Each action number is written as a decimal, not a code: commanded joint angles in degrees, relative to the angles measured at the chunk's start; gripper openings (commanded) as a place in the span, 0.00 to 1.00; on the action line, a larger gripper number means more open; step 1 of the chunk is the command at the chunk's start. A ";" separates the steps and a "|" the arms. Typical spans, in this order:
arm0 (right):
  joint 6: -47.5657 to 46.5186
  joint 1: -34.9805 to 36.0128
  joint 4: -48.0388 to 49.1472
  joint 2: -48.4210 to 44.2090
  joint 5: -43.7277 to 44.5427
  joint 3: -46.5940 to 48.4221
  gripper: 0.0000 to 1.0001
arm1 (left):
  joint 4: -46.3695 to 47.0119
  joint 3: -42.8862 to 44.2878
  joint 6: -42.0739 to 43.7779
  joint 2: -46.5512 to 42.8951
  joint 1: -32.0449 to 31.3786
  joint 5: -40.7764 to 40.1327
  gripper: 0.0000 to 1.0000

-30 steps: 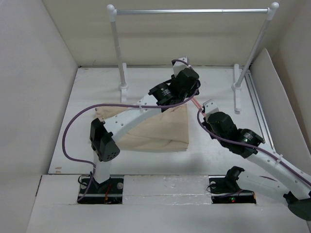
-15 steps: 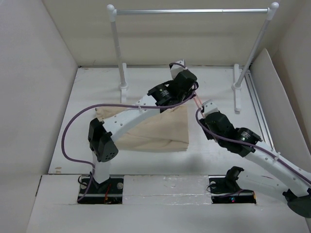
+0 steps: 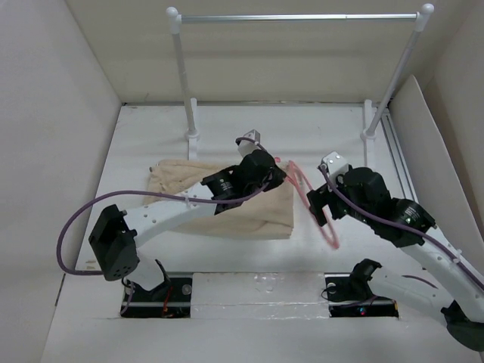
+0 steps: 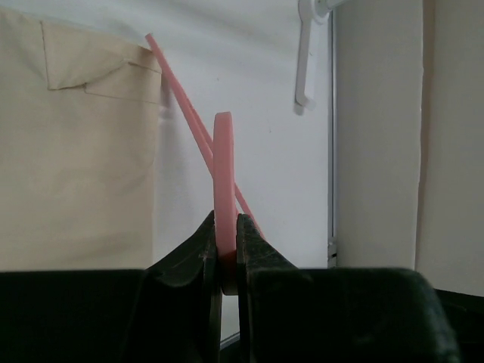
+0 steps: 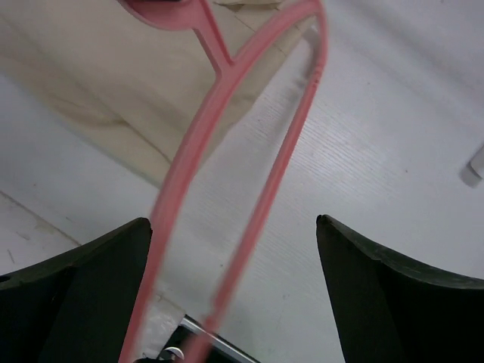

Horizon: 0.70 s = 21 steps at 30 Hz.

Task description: Place the trousers on the hanger

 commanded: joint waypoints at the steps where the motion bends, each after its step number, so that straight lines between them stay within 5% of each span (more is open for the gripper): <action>1: -2.57 -1.97 4.12 0.19 -10.67 1.14 0.96 | 7.25 -3.83 0.30 1.20 -0.86 2.88 0.00; 10: -2.85 -3.56 5.00 -2.88 -16.31 -0.25 0.96 | 6.48 2.41 5.76 8.41 -0.86 -2.82 0.00; 13: -1.53 -4.18 10.10 -4.64 -17.37 -6.73 0.50 | 4.54 1.19 2.69 7.72 -1.39 -6.33 0.00; 14: -1.00 -4.88 11.41 -4.73 -18.24 -8.33 0.23 | 4.71 0.40 1.03 7.28 -1.39 -7.91 0.00; 15: -0.39 -5.67 14.12 -4.38 -18.16 -10.00 0.15 | 4.89 -1.70 0.14 6.92 -2.00 -8.79 0.00; 18: 1.90 -7.60 19.75 -2.89 -18.86 -15.72 0.06 | 4.01 -3.73 -2.32 6.39 -2.53 -12.75 0.00; 21: 3.04 -9.88 26.53 1.31 -20.44 -20.29 0.16 | 2.61 -4.79 -4.17 7.53 -3.06 -15.57 0.00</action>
